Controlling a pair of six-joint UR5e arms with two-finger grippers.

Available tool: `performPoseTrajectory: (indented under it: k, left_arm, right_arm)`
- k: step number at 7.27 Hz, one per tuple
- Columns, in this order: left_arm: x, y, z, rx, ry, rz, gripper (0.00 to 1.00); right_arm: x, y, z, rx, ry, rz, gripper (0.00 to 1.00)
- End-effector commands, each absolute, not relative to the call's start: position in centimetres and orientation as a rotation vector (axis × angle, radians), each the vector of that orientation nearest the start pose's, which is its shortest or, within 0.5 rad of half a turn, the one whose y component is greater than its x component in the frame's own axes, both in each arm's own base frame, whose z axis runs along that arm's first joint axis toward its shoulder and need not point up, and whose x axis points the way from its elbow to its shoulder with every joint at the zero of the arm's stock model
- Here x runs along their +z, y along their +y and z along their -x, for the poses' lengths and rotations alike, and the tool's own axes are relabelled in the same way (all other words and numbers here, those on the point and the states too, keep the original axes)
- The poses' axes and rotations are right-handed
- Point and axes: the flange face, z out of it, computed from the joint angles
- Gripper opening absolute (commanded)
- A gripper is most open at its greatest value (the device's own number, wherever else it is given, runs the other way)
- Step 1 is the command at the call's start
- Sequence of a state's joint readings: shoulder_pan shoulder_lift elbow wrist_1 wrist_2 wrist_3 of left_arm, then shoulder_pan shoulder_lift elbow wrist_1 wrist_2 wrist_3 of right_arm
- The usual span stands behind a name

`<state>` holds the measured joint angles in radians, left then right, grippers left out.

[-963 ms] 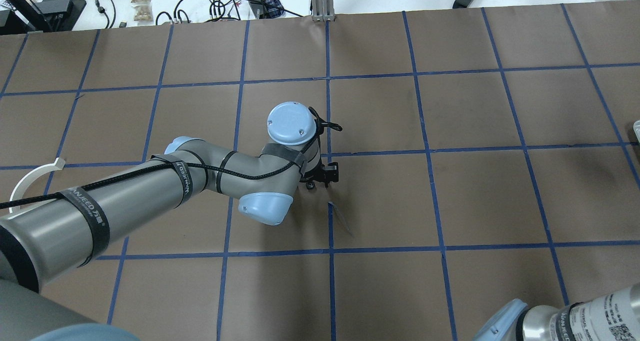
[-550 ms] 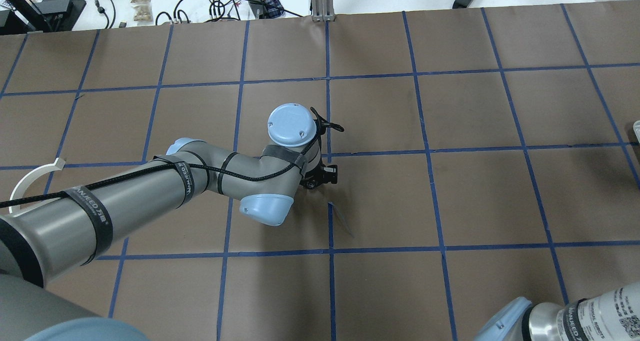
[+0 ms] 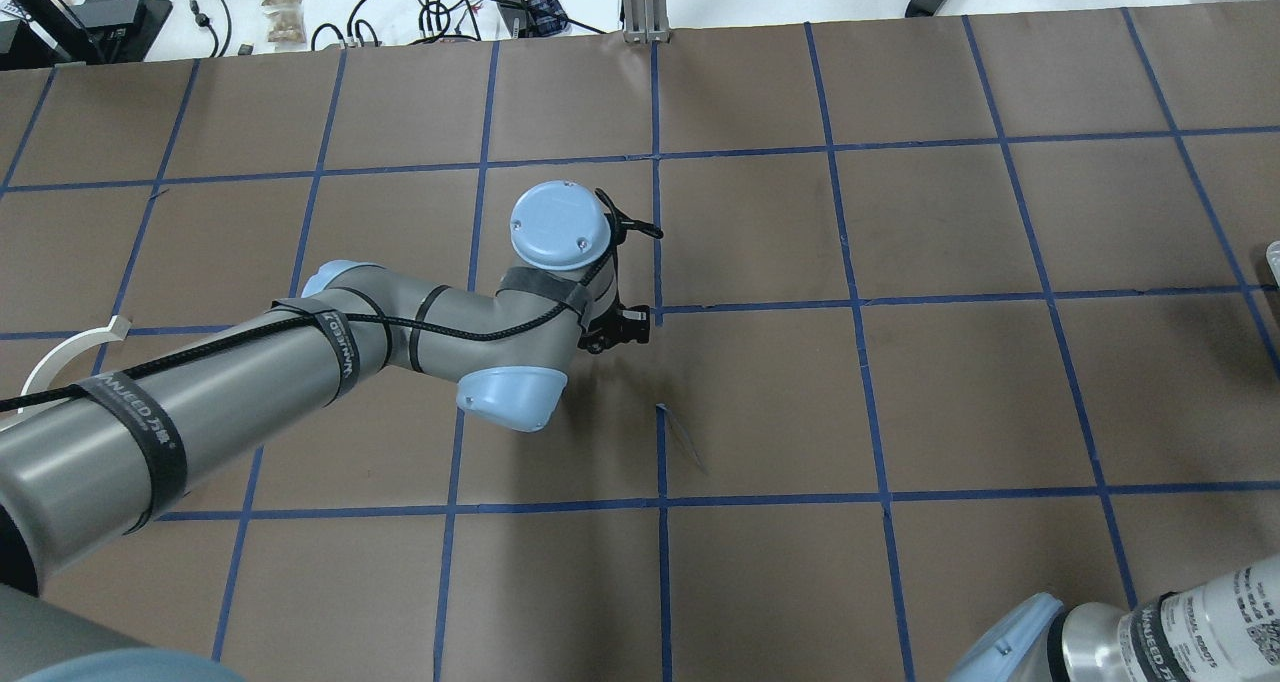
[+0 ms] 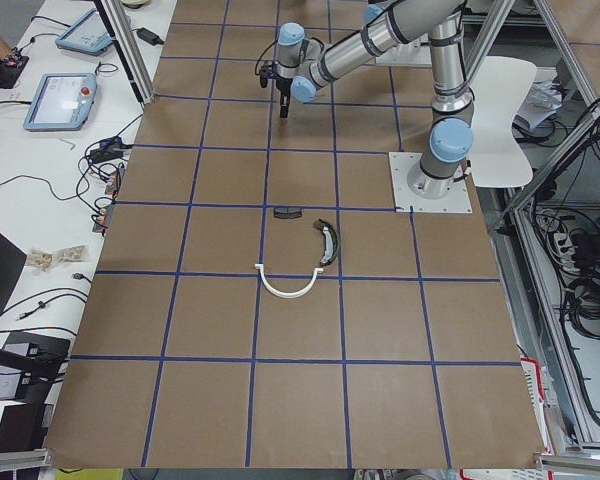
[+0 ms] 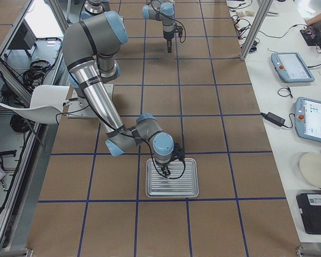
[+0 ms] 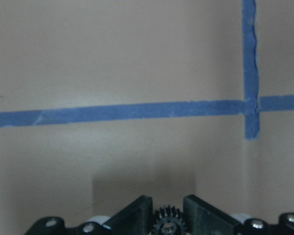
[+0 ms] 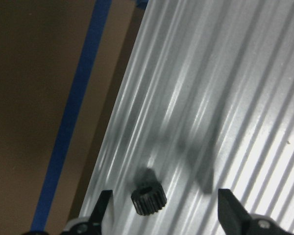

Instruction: Place bearing gear from tray to pile

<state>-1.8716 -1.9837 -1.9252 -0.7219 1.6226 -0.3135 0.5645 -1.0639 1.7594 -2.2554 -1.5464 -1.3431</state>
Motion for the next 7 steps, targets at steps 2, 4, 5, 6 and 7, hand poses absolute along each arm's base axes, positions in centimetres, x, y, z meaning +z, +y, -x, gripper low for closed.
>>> performPoseTrajectory:
  k: [2, 4, 5, 6, 7]
  left_arm:
    - [25.0, -55.0, 17.4, 0.048, 3.077, 0.079, 0.01]
    - [26.9, -56.5, 9.0, 0.043, 3.034, -0.059, 0.01]
    - [26.8, -56.5, 5.0, 0.071, 3.018, -0.086, 0.01]
    - [27.2, -56.4, 1.5, 0.075, 3.004, -0.158, 0.01]
    - [26.4, -55.9, -3.2, 0.109, 3.008, -0.176, 0.01]
  right_arm:
    - [18.1, -43.6, 43.8, -0.001, 3.073, 0.511, 0.63]
    - [18.2, -43.6, 43.7, 0.000, 3.072, 0.506, 0.45]
    - [17.9, -43.6, 43.7, 0.000, 3.068, 0.508, 0.32]
    - [18.1, -43.6, 43.7, -0.001, 3.069, 0.510, 0.12]
    - [18.4, -43.7, 43.8, -0.001, 3.074, 0.509, 0.00]
